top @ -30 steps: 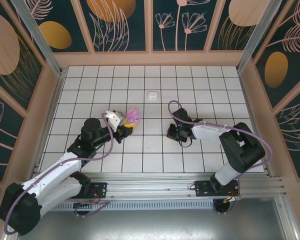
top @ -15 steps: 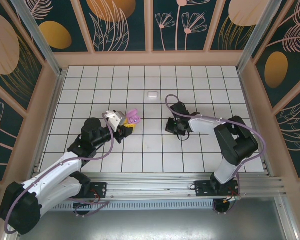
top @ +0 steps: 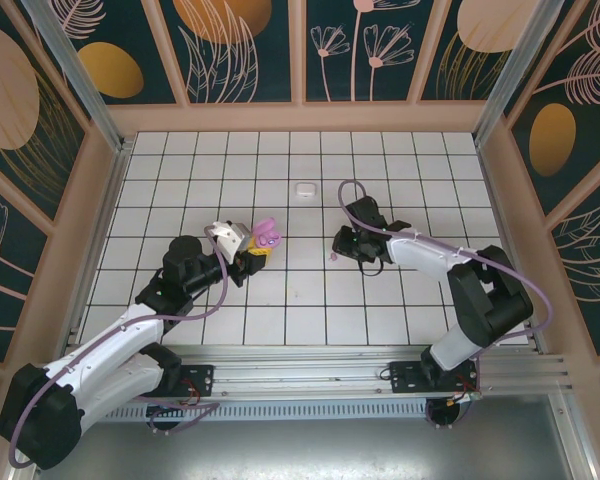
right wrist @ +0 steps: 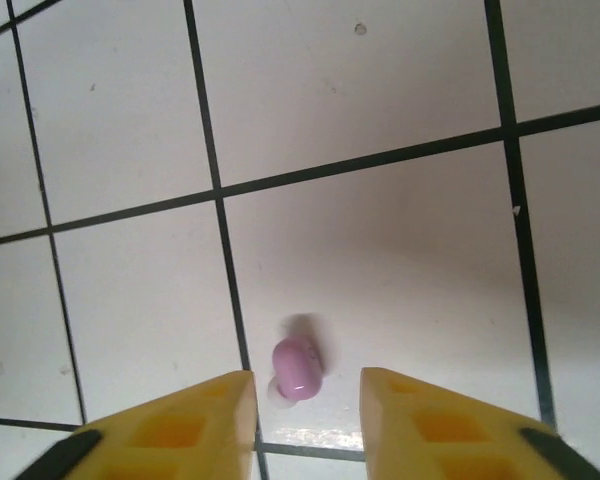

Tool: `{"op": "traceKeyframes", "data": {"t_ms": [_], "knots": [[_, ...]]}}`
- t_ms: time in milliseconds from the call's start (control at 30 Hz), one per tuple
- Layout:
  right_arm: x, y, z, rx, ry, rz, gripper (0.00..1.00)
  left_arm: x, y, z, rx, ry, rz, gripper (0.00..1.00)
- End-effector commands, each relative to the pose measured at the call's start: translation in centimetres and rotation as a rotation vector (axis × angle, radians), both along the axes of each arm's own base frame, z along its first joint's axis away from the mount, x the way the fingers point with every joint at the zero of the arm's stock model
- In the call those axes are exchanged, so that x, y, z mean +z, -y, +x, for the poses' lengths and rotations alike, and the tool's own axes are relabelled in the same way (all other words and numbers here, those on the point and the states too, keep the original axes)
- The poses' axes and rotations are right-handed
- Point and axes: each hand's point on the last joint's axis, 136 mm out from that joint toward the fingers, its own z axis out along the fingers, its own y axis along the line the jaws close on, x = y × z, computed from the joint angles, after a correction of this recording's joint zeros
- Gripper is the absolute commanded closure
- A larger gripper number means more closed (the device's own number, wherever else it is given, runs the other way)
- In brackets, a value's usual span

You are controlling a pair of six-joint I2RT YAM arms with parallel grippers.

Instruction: Insert wireless bluetooth earbuds into charging case

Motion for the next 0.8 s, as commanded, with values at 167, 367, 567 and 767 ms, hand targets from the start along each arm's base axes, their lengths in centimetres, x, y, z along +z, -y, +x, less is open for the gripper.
{"op": "traceKeyframes", "data": {"t_ms": [167,367,567,767], "knots": [[-2.3,-0.7,-0.8,0.047,-0.076,0.013,0.59,2.2,0.2,0.0,-0.014,0.067,-0.022,0.77],[-3.3,-1.0,-0.4,0.06,-0.093,-0.002,0.64,2.4,0.1,-0.1,-0.011,0.068,-0.024,0.76],[-4.3,-1.2,-0.3,0.076,-0.114,-0.016,0.68,2.2,0.1,-0.2,-0.01,0.063,-0.024,0.76],[-4.7,-1.6,-0.4,0.097,-0.125,-0.028,0.72,2.3,0.0,-0.2,-0.005,0.067,-0.022,0.76]]}}
